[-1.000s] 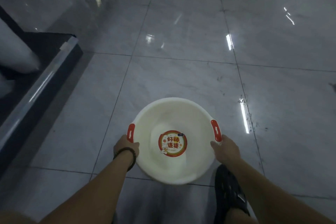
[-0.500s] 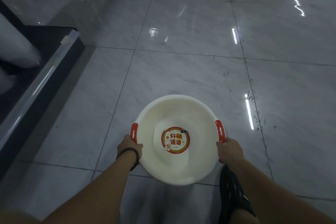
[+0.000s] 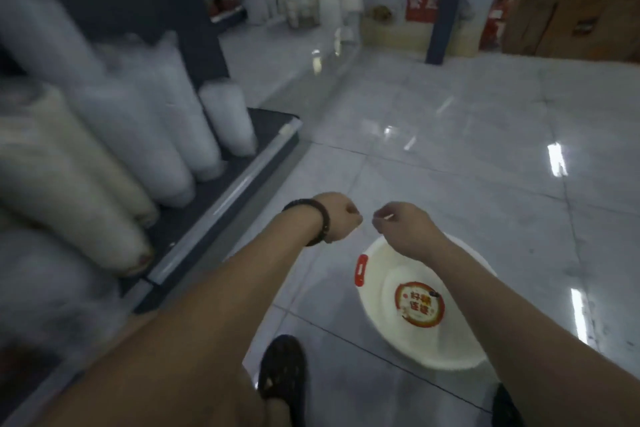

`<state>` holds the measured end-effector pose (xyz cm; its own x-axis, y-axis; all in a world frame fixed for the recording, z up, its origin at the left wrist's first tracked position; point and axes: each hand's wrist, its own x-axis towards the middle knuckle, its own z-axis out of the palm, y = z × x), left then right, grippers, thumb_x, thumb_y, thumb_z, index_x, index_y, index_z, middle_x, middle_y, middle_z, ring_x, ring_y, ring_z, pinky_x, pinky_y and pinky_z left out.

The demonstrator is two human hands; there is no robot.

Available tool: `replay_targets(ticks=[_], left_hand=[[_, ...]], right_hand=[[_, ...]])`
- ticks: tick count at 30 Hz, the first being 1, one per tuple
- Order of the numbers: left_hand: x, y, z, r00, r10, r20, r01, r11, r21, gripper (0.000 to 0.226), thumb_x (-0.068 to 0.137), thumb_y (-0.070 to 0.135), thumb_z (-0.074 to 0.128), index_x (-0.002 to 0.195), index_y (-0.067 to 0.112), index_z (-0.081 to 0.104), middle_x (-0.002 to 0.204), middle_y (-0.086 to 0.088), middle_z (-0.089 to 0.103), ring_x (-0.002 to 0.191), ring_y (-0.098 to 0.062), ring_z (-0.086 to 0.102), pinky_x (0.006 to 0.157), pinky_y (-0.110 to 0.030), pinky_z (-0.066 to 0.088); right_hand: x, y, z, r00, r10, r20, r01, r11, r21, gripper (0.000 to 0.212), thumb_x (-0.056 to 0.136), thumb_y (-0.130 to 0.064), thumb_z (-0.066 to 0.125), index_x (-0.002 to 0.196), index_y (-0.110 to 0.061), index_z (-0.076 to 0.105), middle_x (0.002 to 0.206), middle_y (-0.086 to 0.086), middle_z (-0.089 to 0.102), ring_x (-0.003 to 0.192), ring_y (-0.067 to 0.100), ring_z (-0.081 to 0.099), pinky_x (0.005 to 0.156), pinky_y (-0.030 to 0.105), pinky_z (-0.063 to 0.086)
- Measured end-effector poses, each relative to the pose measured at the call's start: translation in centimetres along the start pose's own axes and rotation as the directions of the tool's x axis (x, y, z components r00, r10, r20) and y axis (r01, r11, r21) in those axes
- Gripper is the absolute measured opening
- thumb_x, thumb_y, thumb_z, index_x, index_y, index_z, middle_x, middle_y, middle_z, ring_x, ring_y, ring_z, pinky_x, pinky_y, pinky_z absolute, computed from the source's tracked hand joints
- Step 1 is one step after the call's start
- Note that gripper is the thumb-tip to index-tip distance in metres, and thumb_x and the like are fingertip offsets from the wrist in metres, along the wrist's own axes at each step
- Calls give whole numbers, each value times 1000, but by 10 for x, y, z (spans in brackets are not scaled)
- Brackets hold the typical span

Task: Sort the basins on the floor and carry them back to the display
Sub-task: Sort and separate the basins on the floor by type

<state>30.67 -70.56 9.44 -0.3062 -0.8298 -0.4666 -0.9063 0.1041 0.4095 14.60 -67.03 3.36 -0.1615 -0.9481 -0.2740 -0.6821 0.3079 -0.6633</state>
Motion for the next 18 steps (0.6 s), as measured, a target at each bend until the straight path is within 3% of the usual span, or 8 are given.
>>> replay_targets(ticks=[4, 7, 9, 11, 14, 18], left_hand=[[-126, -84, -63, 930, 18, -368, -45, 997, -64, 30, 103, 32, 49, 125, 25, 67, 127, 2, 68, 112, -20, 63, 96, -33, 51], [-237, -175, -71, 816, -168, -554, 13, 962, -272, 24, 99, 33, 53, 114, 28, 71, 109, 4, 74, 96, -18, 70, 90, -34, 57], [-307, -231, -53, 730, -323, -602, 80, 915, -395, 20, 97, 31, 56, 110, 26, 71, 100, 3, 75, 91, -19, 72, 86, -35, 58], [-373, -281, -14, 634, -517, -575, 141, 808, -572, 11, 96, 25, 60, 100, 24, 70, 91, 1, 75, 82, -21, 71, 75, -34, 58], [-452, -337, 73, 466, -757, -458, 249, 609, -753, 3, 93, 25, 64, 90, 26, 66, 89, -2, 74, 80, -24, 72, 72, -34, 57], [-526, -373, 194, 325, -918, -227, 316, 332, -889, 9, 87, 31, 66, 91, 23, 68, 92, -6, 74, 89, -31, 72, 83, -41, 60]], right_hand=[[-72, -141, 24, 928, -347, 132, 359, 930, -76, 21, 100, -36, 60, 111, -24, 74, 102, -2, 73, 91, 17, 66, 71, 29, 49], [-140, -232, 59, 816, -549, 181, 562, 826, -30, 17, 98, -36, 63, 100, -24, 75, 93, -4, 74, 88, 16, 67, 76, 30, 50], [-188, -282, 90, 726, -641, 251, 650, 758, 57, 15, 97, -36, 63, 96, -25, 74, 88, -3, 76, 80, 14, 70, 70, 27, 51], [-239, -317, 133, 611, -695, 379, 720, 687, 99, 16, 98, -38, 63, 98, -26, 73, 86, -4, 76, 74, 13, 71, 62, 24, 49], [-312, -332, 209, 406, -717, 567, 807, 572, 145, 21, 98, -39, 64, 107, -24, 76, 100, -3, 76, 86, 13, 67, 75, 27, 49], [-399, -315, 301, 227, -538, 812, 844, 524, 112, 25, 99, -42, 62, 112, -23, 75, 105, -2, 72, 94, 17, 66, 73, 30, 47]])
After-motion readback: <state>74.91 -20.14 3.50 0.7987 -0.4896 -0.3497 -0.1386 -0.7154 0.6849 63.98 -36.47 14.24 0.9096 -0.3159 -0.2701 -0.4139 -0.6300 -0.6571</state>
